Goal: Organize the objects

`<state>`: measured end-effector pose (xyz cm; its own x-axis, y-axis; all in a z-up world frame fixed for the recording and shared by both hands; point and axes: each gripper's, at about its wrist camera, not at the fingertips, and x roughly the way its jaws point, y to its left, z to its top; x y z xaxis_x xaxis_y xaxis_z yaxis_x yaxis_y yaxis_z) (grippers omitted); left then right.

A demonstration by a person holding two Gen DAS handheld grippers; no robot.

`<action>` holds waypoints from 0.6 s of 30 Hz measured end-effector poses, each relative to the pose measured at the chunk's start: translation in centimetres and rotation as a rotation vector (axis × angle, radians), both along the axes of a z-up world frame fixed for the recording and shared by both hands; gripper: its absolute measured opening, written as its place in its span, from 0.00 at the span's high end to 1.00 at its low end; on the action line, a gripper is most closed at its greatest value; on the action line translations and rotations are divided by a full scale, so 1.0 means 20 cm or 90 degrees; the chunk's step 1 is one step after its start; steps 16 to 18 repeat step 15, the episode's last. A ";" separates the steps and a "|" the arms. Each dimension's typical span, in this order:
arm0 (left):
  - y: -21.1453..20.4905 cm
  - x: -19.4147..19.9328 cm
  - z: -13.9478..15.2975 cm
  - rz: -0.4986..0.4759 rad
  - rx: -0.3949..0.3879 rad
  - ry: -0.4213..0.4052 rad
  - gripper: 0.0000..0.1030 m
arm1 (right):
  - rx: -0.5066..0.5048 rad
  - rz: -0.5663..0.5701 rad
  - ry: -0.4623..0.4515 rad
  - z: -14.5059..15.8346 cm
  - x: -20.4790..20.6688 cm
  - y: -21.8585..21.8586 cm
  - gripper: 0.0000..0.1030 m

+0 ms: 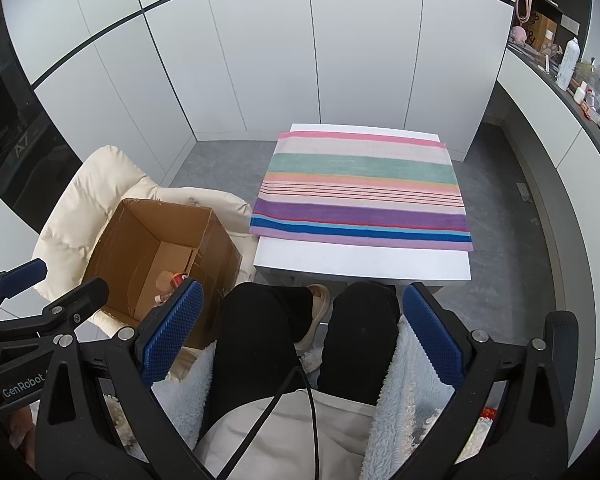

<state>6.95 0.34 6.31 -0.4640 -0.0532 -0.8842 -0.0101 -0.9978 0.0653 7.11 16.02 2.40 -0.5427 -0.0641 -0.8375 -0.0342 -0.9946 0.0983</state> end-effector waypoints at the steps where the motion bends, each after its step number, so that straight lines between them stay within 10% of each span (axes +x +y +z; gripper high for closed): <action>1: 0.00 0.00 0.00 0.000 0.000 -0.001 0.14 | -0.001 0.000 -0.001 0.00 0.00 0.00 0.02; 18: 0.00 -0.01 -0.02 0.001 0.001 -0.002 0.14 | -0.001 0.004 -0.007 -0.02 -0.01 0.01 0.01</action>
